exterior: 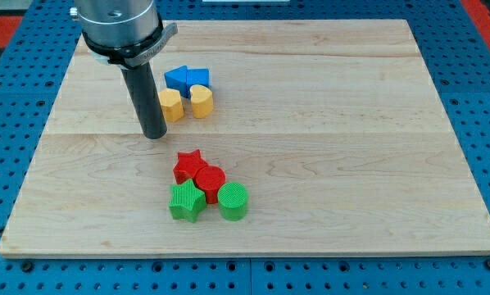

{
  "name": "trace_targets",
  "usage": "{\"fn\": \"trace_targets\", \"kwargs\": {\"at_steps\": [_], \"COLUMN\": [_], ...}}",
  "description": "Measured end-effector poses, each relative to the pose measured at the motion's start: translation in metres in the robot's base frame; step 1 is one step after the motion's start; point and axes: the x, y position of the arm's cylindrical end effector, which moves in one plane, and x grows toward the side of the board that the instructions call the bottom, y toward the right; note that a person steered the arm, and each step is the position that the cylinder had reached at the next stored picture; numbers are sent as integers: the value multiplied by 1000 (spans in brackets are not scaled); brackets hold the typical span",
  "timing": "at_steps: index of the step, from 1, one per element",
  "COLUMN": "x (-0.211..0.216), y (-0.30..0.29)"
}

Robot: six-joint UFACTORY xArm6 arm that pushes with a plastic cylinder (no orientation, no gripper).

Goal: Touch the yellow hexagon

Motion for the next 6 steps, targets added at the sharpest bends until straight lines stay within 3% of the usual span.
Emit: {"fn": "trace_targets", "kwargs": {"at_steps": [6], "x": [-18], "y": [3]}}
